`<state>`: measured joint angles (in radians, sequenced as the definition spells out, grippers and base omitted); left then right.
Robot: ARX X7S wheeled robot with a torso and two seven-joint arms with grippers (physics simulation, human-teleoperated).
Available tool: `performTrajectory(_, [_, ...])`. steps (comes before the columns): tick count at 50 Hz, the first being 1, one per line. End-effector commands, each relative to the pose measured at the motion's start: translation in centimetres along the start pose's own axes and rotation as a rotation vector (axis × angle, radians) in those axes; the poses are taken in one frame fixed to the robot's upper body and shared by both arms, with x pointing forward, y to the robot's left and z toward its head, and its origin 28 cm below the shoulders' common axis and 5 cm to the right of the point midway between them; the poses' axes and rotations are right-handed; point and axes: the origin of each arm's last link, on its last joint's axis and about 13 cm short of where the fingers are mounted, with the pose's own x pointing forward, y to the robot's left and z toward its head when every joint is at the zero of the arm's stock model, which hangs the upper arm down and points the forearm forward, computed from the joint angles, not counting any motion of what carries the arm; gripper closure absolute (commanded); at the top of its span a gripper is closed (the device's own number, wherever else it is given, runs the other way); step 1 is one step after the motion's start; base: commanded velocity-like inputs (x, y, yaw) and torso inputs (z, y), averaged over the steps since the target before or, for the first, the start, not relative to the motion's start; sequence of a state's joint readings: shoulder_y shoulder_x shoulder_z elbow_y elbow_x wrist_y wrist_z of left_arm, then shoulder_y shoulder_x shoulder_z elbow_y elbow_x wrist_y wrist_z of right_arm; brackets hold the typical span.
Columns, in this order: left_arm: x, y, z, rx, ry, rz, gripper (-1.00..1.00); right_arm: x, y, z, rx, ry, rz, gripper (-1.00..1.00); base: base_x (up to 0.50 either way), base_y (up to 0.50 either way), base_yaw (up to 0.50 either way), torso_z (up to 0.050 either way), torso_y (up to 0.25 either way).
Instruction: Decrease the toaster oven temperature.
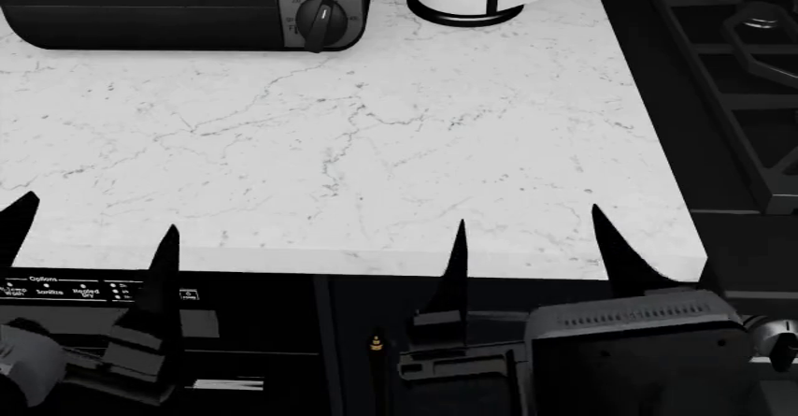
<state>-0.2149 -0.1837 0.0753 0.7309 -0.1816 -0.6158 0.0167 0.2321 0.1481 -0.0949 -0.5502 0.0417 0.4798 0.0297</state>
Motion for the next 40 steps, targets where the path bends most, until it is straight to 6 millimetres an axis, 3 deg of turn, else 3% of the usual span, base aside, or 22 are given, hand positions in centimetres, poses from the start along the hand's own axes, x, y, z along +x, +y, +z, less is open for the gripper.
performTrajectory(1, [-2.8, -2.0, 3.5, 0.01, 0.08, -0.323, -1.0, 2.8, -0.4, 5.5, -0.003, -0.017, 0.076, -1.0, 0.0, 0.0, 0.0, 0.0, 0.0])
performTrajectory(11, [-6.4, -4.0, 3.4, -0.03, 0.147, -0.512, -1.0, 6.2, 0.1, 6.6, 0.075, 0.079, 0.157, -1.0, 0.0, 0.0, 0.0, 0.0, 0.0])
performTrajectory(21, [-8.2, -4.4, 2.7, -0.022, 0.171, -0.667, -1.0, 8.6, 1.0, 8.1, 0.083, 0.122, 0.154, -1.0, 0.0, 0.0, 0.0, 0.0, 0.0])
performTrajectory(30, [-9.2, -4.7, 2.5, -0.039, 0.18, -0.758, -1.0, 9.6, 2.4, 8.0, 0.157, 0.182, 0.148, -1.0, 0.0, 0.0, 0.0, 0.0, 0.0])
performTrajectory(31, [-9.2, -4.8, 2.5, -0.039, 0.18, -0.758, -1.0, 9.7, 2.5, 7.8, 0.155, 0.193, 0.088, -1.0, 0.0, 0.0, 0.0, 0.0, 0.0])
performTrajectory(40, [-9.6, -5.0, 2.3, -0.036, 0.177, -0.765, -1.0, 9.9, 3.1, 6.6, 0.22, 0.227, 0.113, -1.0, 0.0, 0.02, 0.0, 0.0, 0.0])
